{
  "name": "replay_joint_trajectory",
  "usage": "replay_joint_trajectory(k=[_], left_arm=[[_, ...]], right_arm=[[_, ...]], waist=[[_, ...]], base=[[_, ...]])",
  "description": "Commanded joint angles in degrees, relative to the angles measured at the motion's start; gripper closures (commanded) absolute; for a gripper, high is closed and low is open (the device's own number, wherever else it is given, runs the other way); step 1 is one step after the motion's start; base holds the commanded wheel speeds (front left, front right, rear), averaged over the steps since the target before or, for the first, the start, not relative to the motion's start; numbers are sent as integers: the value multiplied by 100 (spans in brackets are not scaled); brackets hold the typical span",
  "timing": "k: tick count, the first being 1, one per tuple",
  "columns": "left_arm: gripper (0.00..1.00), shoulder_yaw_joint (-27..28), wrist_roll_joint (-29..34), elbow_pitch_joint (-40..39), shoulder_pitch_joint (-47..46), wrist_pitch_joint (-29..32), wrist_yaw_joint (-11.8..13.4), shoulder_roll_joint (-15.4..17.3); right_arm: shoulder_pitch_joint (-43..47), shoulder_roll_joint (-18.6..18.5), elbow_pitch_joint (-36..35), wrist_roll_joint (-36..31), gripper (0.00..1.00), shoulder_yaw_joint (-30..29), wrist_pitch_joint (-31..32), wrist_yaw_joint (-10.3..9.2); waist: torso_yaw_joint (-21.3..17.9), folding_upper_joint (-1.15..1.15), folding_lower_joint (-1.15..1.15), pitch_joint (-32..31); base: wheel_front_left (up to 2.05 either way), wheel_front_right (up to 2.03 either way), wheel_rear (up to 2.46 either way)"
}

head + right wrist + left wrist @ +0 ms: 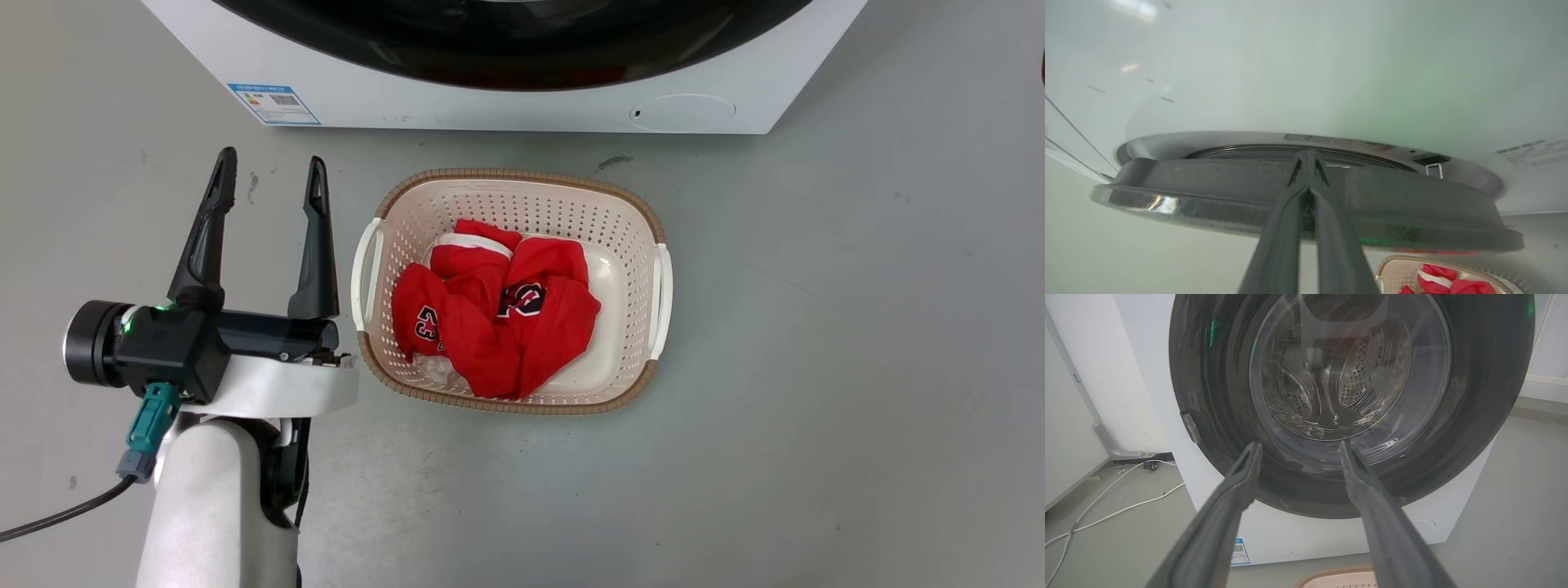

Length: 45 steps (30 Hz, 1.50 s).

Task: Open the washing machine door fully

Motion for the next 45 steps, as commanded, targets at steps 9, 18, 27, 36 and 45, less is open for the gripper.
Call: replay_joint_trajectory(k=[9,18,27,36,45], left_arm=[[0,27,34,58,-37,-13,-1,-27],[0,21,57,149,35,-13,-12,-40],[0,-33,51,295,250,-13,5,-54],[0,-128,32,405,486,-13,60,-61],[0,-242,56,552,900,-13,71,-66]], right_arm=[[188,144,-60,122,100,-7,768,2],[568,161,-374,266,100,26,1645,2],[1214,262,-821,469,100,27,2381,2],[1999,421,-1359,681,100,38,2956,2],[3113,611,-2050,1006,100,78,3647,2]], waist=[[-91,0,0,-106],[-124,0,0,-294],[-126,0,0,-719],[-64,0,0,-1208],[64,0,0,-1830]], base=[[0,0,0],[0,0,0],[0,0,0],[0,0,0],[0,0,0]])
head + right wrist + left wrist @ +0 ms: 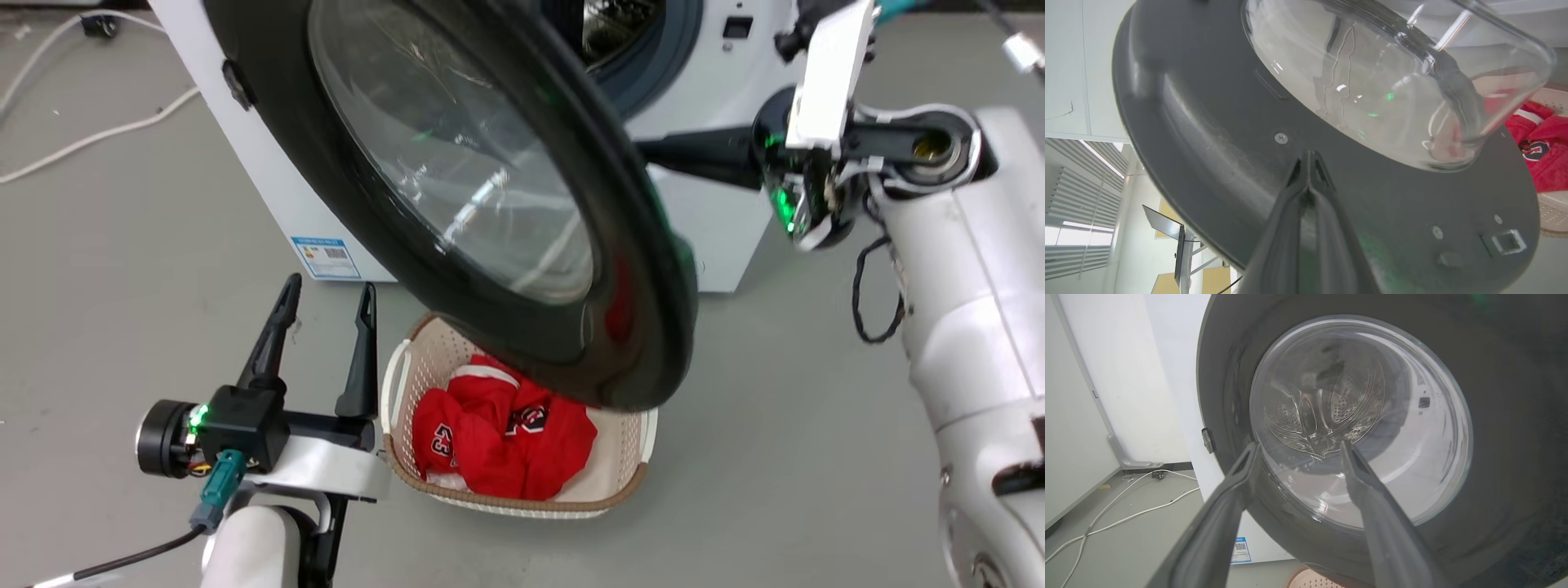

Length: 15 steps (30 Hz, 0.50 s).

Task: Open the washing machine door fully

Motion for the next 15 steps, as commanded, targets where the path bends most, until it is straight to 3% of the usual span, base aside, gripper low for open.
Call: replay_joint_trajectory(k=[1,10,15], left_arm=[[0,-18,26,20,75,-13,19,-9],[0,-142,0,104,314,-13,78,-12],[0,-171,-37,127,384,-13,109,-10]], right_arm=[[175,55,-79,58,100,14,92,1],[1169,151,-853,339,100,298,363,0],[1640,169,-1322,933,100,934,198,0]], waist=[[79,0,1,-160],[220,0,1,-511],[290,0,1,-626]], base=[[0,0,0],[0,0,0],[0,0,0]])
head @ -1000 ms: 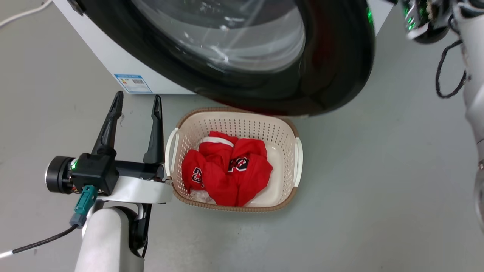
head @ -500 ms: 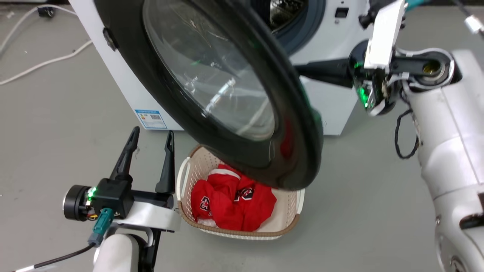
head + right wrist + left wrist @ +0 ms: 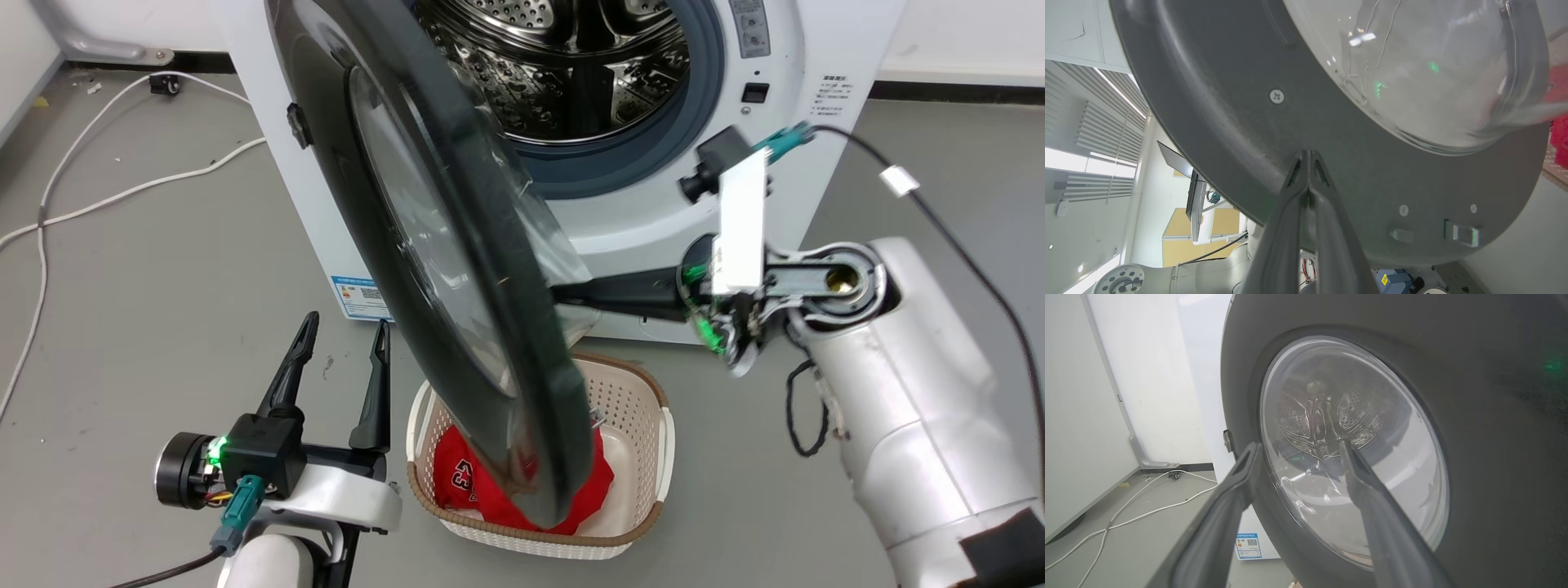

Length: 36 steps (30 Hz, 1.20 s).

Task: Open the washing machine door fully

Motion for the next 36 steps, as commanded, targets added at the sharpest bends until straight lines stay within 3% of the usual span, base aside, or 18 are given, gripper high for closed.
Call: replay_joint_trajectory(k=[1,6,11,19,20,21,22,29,36], left_arm=[[0,1,-16,-3,49,-13,19,-4],[0,-2,-1,-14,52,-13,36,-4],[0,14,9,-18,98,-13,50,-4],[0,78,9,0,215,-13,80,-5],[0,96,14,3,234,-13,82,-2],[0,103,23,5,251,-13,84,-1],[0,119,28,7,274,-13,87,3],[0,223,43,-2,375,-13,99,31],[0,280,11,-10,453,-13,124,25]], right_arm=[[133,56,-86,154,100,141,-66,0],[311,47,-282,532,100,677,-462,0],[482,44,-403,751,100,845,-1053,0],[1282,1,-846,421,100,83,-3448,1],[1423,-20,-905,369,78,-26,-3759,0],[1599,-12,-978,379,30,-152,-4039,0],[1769,-22,-1069,323,0,-267,-4323,0],[3024,-107,-1746,-184,0,-892,-6052,1],[4096,-207,-2147,-1391,0,-1292,-7663,0]], waist=[[28,0,1,-14],[63,0,1,-21],[44,0,1,-38],[-67,0,1,-184],[-91,0,1,-207],[-111,0,1,-235],[-131,0,1,-267],[-245,0,1,-351],[-307,0,1,-383]], base=[[0,0,0],[0,0,0],[0,0,0],[0,0,0],[0,0,0],[0,0,0],[0,0,0],[0,0,0],[0,0,0]])
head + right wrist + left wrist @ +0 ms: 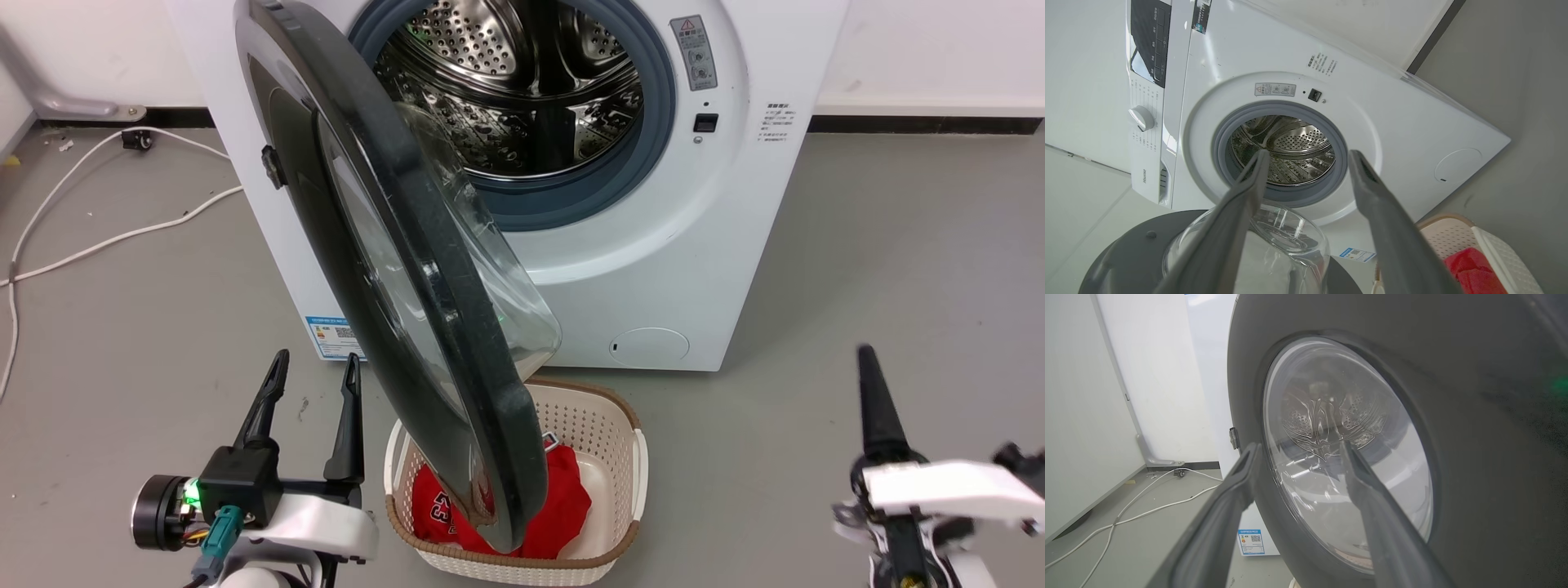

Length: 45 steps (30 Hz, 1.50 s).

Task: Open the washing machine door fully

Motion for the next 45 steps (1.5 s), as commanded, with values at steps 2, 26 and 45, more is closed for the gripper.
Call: replay_joint_trajectory(k=[2,26,45], left_arm=[[0,22,-11,-16,90,-13,30,10],[0,113,55,-70,5,-13,8,2],[89,88,83,-194,-6,-13,-32,-1]], right_arm=[[270,-79,-135,-737,0,-199,-291,1],[1382,206,-2474,-6627,0,-846,-361,0],[1213,208,-2007,-6395,0,-822,-417,0]], waist=[[-21,0,0,-6],[-116,0,0,49],[-140,0,0,75]], base=[[0,0,0],[0,0,0],[0,0,0]])
